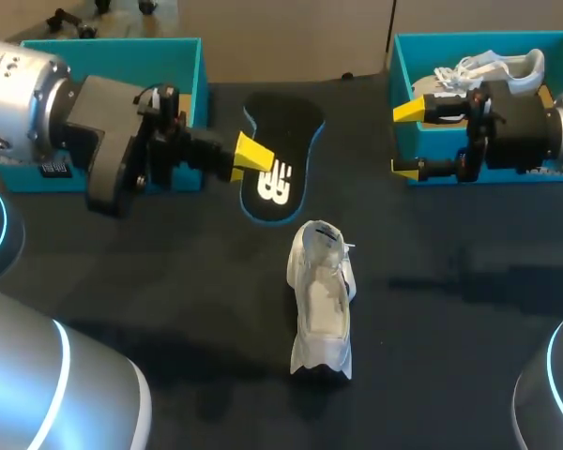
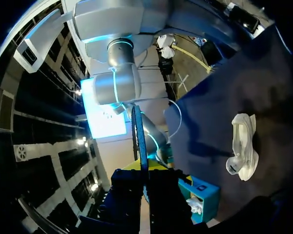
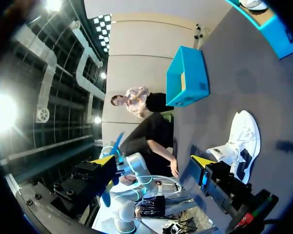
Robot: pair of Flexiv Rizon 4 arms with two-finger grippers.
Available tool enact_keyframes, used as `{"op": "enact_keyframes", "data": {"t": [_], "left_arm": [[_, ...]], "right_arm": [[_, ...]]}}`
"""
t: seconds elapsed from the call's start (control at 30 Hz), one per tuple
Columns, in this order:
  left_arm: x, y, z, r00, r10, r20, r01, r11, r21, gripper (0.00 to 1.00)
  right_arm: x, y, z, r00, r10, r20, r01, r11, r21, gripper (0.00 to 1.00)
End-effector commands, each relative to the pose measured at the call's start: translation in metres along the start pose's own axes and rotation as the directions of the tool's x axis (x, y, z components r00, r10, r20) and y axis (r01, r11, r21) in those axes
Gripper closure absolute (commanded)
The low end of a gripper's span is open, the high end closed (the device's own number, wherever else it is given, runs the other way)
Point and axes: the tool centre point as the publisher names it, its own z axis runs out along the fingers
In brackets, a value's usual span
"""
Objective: Take the shoe out of the shoebox, open the shoe tongue, remove and reinsert the insole, then place the shoe into the shoebox
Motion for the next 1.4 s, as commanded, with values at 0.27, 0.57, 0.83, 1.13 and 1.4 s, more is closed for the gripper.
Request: {"op": "enact_keyframes", "data": {"t": [0.27,0.57,0.83,1.13,1.4], "left_arm": [[0.034,0.005,0.0,0.987,0.143,0.073,-0.142,0.99,-0.022,1.0],[0.062,0.017,0.005,0.972,0.222,0.079,-0.218,0.975,-0.047,1.0],[0.086,0.036,0.005,0.952,0.306,0.01,-0.305,0.952,-0.033,1.0],[0.092,0.047,0.005,0.939,0.343,-0.007,-0.343,0.938,-0.036,1.0],[0.092,0.047,0.005,0.939,0.343,-0.007,-0.343,0.938,-0.036,1.0]], "right_arm": [[0.0,0.001,0.002,1.0,0.0,0.001,0.0,1.0,0.0,0.0],[0.0,0.001,0.002,1.0,0.0,0.001,0.0,1.0,0.0,0.0],[0.0,0.001,0.002,1.0,0.0,0.001,0.0,1.0,0.0,0.0],[0.0,0.001,0.002,1.0,0.0,0.001,0.0,1.0,0.0,0.0],[0.0,0.001,0.002,1.0,0.0,0.001,0.0,1.0,0.0,0.0]]}}
